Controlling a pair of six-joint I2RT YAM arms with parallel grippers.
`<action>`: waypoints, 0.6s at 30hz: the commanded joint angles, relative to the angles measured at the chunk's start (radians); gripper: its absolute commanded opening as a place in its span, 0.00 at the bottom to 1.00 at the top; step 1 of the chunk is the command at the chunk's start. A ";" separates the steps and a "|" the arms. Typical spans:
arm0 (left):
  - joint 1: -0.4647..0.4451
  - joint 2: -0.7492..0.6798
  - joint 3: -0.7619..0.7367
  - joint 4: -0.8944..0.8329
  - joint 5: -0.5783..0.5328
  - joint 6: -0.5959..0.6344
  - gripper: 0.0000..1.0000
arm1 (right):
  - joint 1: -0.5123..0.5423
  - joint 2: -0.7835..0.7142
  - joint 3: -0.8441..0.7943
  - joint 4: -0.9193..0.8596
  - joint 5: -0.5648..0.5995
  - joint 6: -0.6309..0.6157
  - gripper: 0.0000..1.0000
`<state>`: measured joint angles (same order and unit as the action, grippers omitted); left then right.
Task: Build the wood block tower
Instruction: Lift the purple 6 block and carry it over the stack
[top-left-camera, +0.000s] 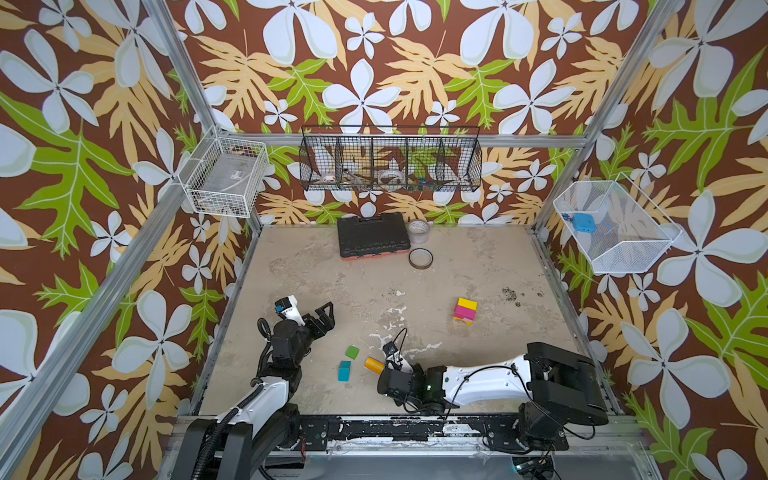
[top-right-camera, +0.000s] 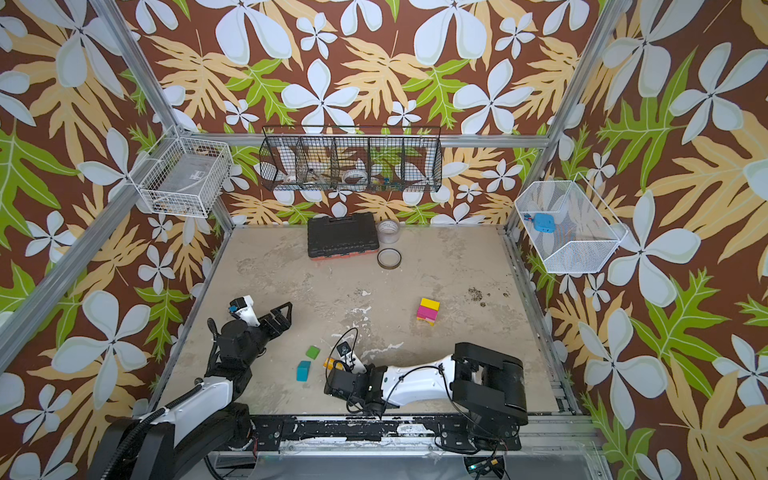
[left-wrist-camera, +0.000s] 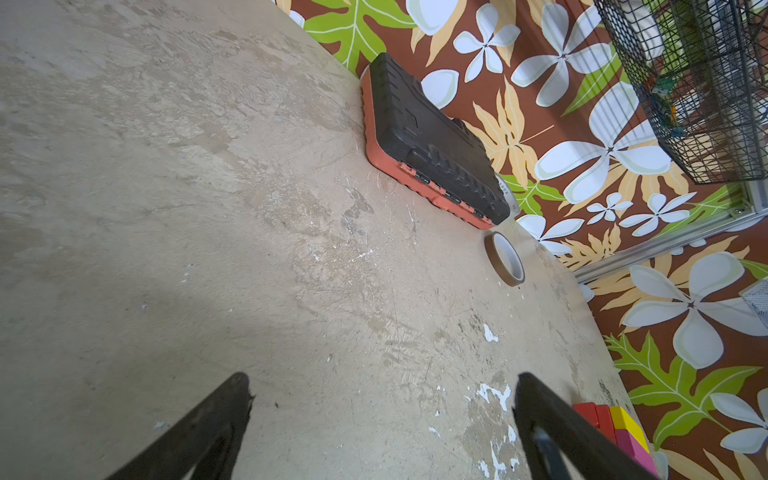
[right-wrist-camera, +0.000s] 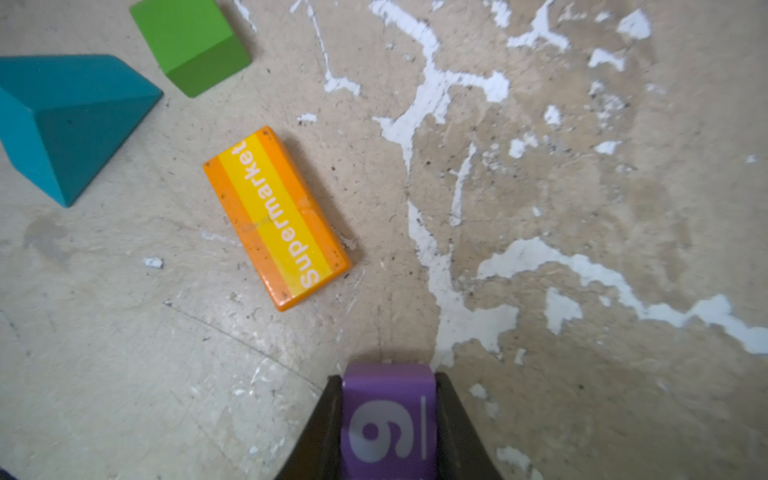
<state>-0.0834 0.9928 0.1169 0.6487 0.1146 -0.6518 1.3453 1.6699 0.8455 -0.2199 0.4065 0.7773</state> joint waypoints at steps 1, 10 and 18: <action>0.001 0.000 0.000 0.026 0.013 0.004 1.00 | -0.014 -0.062 0.013 -0.073 0.085 -0.004 0.22; 0.001 0.002 -0.001 0.029 0.018 0.004 1.00 | -0.259 -0.329 0.026 -0.188 0.119 -0.095 0.18; 0.001 0.012 0.000 0.035 0.023 0.004 1.00 | -0.568 -0.460 0.065 -0.233 0.003 -0.167 0.15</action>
<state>-0.0834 1.0019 0.1169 0.6491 0.1329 -0.6518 0.8318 1.2343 0.9009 -0.4160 0.4534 0.6487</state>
